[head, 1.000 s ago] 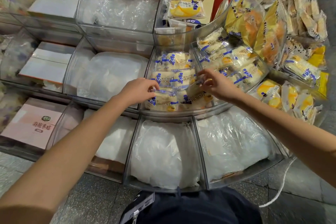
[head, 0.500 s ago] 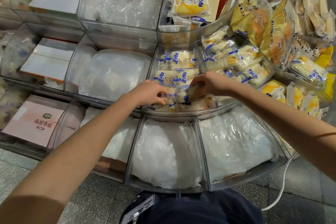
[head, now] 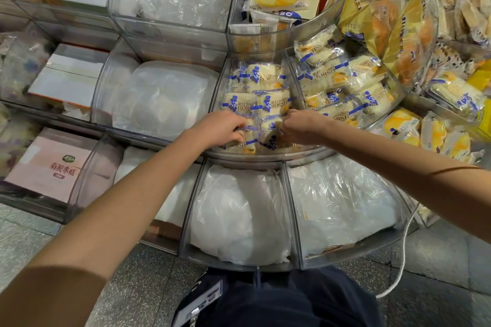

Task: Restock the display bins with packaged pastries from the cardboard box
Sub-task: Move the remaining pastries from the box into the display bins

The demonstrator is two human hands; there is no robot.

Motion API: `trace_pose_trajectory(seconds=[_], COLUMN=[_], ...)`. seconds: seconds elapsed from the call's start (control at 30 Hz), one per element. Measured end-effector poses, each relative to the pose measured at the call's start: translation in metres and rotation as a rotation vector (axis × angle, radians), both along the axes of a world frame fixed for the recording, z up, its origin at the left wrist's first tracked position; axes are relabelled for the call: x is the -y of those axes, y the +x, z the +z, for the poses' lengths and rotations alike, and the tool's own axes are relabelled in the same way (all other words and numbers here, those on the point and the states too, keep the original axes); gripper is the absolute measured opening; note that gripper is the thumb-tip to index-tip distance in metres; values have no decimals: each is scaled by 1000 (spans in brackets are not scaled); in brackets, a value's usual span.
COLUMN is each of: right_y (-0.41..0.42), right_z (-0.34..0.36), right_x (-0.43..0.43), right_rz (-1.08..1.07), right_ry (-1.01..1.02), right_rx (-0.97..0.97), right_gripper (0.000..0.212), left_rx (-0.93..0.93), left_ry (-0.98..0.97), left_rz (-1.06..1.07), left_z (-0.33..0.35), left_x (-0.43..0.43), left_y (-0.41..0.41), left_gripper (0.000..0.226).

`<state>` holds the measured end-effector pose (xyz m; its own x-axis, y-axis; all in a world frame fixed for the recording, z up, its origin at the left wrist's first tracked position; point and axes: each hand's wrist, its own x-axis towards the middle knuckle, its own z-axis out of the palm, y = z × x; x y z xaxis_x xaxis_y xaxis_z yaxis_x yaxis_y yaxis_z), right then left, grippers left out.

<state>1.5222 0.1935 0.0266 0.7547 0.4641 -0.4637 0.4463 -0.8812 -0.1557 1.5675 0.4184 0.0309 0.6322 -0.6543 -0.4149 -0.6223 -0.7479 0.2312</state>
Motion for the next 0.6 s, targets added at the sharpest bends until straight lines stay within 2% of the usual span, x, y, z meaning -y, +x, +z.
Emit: trace_pose_trajectory(seconds=[0.1,0.2,0.33,0.5,0.6], right_y=[1,-12,-25,-23,-17], right_z=[2,3,-10,-26,-21], right_x=[-2,-2,-4,-3,-5], right_rz=[42,101,-27,-90,-101], right_ry=[3,100,48,152,142], right_rx=[160,323,250,141,103], right_gripper=[33,51,59,74,75], left_rx=[115,125,108,100,83], left_ry=[-131,-172,-185,-203,-185], left_rz=[51,95,151,280,307], left_z=[3,3,-3,-10,-8], left_x=[-2,1,10,16,17], left_y=[-4,-11,-22,-29,-29], left_gripper=[22,24,27,26,28])
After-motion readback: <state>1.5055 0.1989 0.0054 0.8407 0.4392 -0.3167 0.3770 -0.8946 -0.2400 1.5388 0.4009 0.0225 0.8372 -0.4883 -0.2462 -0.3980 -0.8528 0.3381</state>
